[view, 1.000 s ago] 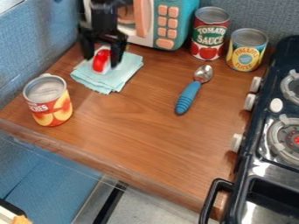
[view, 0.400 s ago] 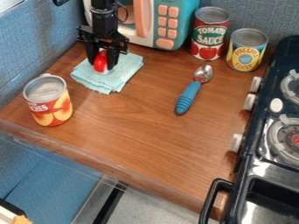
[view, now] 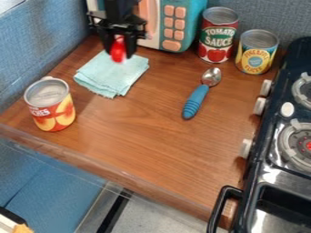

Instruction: Take the red object out of the pot and put it on the left burner

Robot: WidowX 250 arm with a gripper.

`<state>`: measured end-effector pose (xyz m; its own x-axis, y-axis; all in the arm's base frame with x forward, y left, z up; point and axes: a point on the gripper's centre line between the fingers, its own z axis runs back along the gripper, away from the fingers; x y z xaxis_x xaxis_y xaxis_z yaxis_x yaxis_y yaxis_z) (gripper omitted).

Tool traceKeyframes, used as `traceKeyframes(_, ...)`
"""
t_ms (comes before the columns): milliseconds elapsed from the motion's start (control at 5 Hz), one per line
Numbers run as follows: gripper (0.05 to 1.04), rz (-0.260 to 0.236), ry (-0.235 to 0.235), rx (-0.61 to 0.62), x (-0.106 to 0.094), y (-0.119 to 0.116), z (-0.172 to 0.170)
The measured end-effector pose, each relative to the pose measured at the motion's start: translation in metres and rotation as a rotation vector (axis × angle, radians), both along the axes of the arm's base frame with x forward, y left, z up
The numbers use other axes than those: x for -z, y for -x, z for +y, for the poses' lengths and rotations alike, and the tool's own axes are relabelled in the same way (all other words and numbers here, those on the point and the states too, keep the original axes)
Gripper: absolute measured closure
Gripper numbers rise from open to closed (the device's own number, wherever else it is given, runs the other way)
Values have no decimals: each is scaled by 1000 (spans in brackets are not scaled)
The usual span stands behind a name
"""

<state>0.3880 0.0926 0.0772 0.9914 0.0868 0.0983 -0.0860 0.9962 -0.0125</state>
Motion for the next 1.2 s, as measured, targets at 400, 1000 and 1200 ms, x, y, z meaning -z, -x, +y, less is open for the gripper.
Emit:
traceKeyframes(400, 509, 57, 35, 125, 9, 64, -91)
traceKeyframes(1000, 509, 117, 15, 272, 37, 113, -152)
traceKeyframes(1200, 509, 161, 16, 272, 54, 117, -162)
